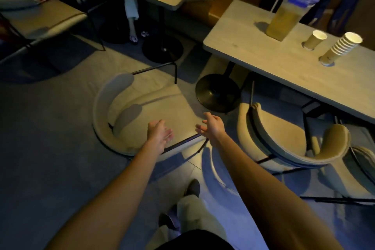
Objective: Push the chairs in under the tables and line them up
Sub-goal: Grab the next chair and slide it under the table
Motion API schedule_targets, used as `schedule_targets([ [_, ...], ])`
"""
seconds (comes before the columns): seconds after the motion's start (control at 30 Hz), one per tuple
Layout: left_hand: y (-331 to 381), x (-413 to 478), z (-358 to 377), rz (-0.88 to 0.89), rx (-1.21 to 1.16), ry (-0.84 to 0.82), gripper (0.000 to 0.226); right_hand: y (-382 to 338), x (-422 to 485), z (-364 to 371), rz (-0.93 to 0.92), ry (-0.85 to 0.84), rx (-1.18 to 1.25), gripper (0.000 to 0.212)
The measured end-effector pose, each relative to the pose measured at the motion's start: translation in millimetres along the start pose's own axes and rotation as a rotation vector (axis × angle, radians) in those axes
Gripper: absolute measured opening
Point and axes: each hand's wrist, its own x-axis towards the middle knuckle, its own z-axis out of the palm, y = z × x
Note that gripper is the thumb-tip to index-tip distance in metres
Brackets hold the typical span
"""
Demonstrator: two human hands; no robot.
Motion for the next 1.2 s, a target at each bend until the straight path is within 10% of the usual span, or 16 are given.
schedule_targets([
  [0.6,139.6,172.0,-102.6,-0.18,0.2,-0.051,0.019,26.8,110.6,197.0,0.197,-0.019,-0.033,0.038],
  [1.2,220.7,232.1,-204.9,-0.221,0.917,-0.47,0.018,118.1,45.6,315.8,0.23,0.557,0.266,0.042],
])
